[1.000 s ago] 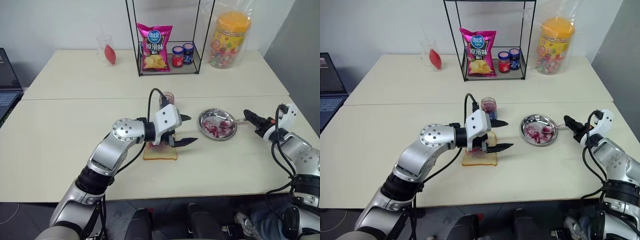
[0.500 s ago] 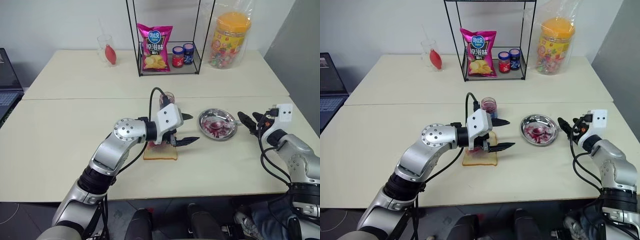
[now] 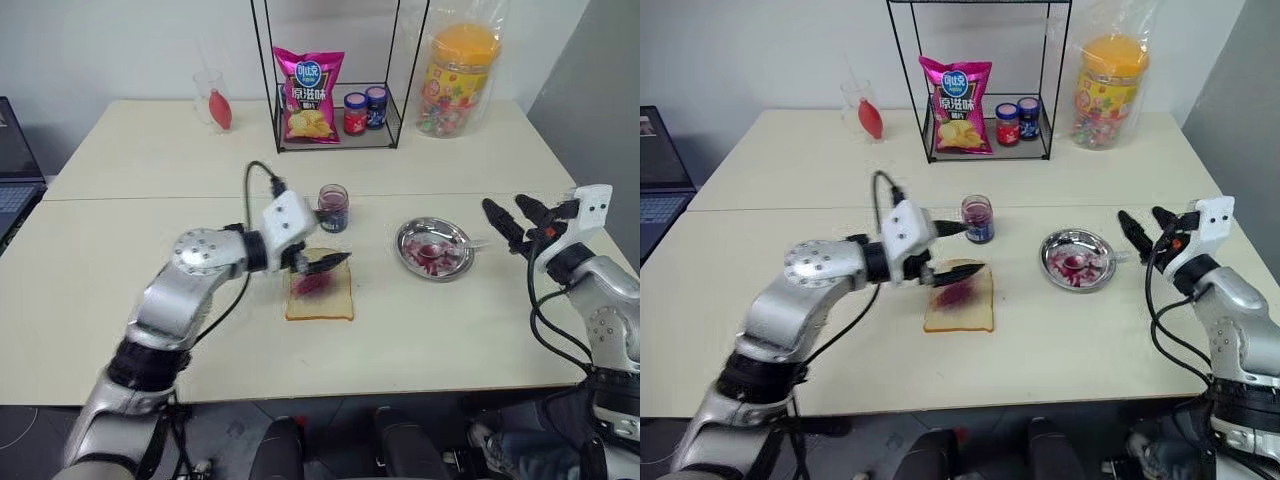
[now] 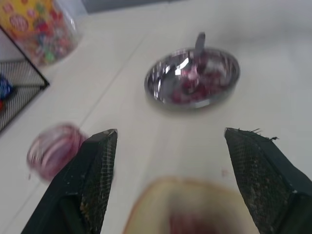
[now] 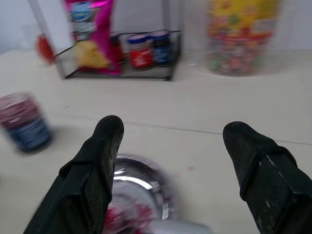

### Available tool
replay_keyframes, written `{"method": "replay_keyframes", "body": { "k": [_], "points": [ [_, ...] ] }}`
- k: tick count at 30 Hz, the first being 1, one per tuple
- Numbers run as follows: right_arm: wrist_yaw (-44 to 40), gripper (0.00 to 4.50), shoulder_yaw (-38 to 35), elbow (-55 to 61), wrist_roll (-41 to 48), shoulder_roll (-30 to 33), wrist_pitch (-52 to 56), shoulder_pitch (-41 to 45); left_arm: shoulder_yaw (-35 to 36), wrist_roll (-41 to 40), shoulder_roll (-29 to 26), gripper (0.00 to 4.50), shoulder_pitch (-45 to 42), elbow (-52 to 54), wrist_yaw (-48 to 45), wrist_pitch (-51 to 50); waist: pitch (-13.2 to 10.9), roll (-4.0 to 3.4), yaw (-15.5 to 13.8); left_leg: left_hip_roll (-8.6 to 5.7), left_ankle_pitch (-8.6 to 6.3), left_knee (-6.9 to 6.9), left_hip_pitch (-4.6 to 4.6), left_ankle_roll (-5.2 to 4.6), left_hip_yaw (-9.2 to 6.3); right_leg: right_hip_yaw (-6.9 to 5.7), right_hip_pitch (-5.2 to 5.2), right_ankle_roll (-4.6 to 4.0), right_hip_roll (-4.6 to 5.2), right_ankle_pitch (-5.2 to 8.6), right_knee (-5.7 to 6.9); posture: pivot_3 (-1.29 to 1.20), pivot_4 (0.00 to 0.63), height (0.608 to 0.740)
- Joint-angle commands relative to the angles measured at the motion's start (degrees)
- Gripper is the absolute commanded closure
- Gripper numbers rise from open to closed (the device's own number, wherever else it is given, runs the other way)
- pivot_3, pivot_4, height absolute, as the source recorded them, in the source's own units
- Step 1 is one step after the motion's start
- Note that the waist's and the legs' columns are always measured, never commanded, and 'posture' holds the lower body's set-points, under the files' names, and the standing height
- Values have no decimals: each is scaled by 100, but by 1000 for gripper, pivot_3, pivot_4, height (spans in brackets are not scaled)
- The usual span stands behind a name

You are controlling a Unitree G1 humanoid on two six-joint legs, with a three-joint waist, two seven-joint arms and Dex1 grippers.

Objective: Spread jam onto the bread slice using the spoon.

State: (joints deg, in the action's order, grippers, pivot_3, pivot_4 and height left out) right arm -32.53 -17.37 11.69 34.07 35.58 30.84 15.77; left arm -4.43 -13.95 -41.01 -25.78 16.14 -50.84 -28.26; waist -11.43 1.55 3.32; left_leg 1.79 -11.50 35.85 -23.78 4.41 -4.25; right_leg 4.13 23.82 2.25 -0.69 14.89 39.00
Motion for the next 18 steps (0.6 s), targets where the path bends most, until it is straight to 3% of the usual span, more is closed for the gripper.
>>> {"method": "replay_keyframes", "body": {
  "k": [1, 3, 7, 13, 18],
  "points": [
    [-845, 880, 360, 999, 39, 552, -21, -455, 796, 89, -659, 839, 757, 270, -123, 135, 0, 0, -1, 1, 0, 0, 2, 0, 0, 0, -2, 0, 0, 0, 0, 0, 150, 740],
    [-1483, 880, 644, 1437, -205, 1027, -289, -861, 1303, 34, -953, 839, 1304, 290, -172, 105, -1, -3, -9, 1, 0, 2, 4, 0, -2, -3, -5, -1, 1, 1, 0, 0, 150, 740],
    [-2186, 880, 678, 1623, 136, 1576, -36, -1153, 1841, -112, -1179, 839, 1917, 343, -265, 233, -2, 1, -26, 1, -1, 2, 5, 0, -1, -6, -5, -11, 6, 7, -3, 0, 150, 740],
    [-2607, 880, 619, 1336, 51, 1839, -157, -1158, 2357, -223, -1335, 839, 2437, 372, -386, 313, 0, 5, -101, -7, -1, 17, 18, 1, 1, -5, -27, -33, 16, 19, -7, 0, 150, 740],
    [-2729, 880, 454, 1217, 28, 1941, -161, -1290, 2380, -444, -1205, 839, 2456, 486, -327, 267, 0, 5, -115, -7, -2, 14, 18, 1, 1, -6, -26, -33, 16, 20, -7, 0, 150, 740]
  ]
}}
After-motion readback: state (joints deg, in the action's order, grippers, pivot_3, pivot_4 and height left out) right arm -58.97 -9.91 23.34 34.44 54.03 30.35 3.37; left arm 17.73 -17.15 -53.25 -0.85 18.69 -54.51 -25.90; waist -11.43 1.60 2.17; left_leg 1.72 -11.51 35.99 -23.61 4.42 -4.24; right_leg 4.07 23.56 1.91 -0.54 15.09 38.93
